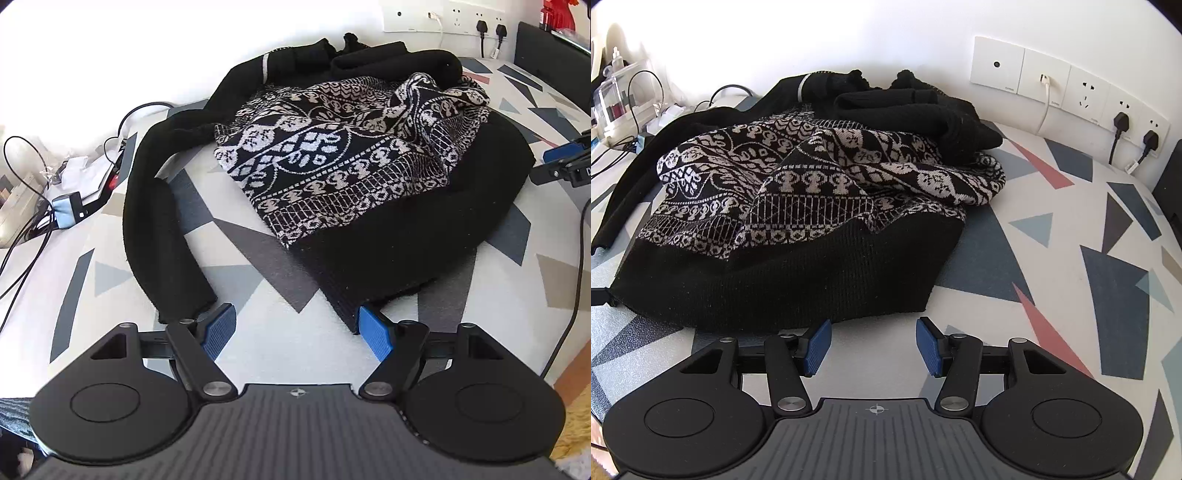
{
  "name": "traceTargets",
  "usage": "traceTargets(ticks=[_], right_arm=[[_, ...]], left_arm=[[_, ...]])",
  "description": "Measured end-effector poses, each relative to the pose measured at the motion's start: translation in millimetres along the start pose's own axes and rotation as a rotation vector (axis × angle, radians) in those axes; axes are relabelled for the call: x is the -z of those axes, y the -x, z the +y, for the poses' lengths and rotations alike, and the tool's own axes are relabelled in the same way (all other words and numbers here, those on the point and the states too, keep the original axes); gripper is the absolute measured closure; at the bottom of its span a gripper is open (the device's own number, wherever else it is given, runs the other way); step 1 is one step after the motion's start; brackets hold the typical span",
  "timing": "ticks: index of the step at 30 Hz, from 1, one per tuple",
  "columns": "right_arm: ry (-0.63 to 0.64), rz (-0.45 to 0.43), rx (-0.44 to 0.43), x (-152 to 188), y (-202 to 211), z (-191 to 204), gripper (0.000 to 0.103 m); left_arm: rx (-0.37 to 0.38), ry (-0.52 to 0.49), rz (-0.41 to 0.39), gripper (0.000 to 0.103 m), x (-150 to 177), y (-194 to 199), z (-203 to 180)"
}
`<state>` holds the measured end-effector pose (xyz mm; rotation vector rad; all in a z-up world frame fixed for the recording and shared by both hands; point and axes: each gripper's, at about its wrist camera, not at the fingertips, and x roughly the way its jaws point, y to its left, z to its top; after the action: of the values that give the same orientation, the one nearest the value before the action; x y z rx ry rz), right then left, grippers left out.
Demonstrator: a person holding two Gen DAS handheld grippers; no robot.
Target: Fold clothes
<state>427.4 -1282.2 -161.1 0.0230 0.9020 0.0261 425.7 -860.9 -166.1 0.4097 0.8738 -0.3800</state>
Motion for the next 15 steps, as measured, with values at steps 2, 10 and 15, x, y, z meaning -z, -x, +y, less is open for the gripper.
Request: traceTargets(ticks=[2, 10, 15], right_arm=[[0.0, 0.003, -0.001, 0, 0, 0, 0.055], [0.006, 0.005, -0.003, -1, -1, 3, 0.055], [0.001, 0.008, 0.001, -1, 0, 1, 0.055]], left_arm=[[-0.002, 0.001, 0.003, 0.028, 0, -3, 0], [-0.009, -0.074, -0.01, 0.028, 0, -10, -18], [-0.082, -0.042, -0.038, 0.028, -5, -12, -17]])
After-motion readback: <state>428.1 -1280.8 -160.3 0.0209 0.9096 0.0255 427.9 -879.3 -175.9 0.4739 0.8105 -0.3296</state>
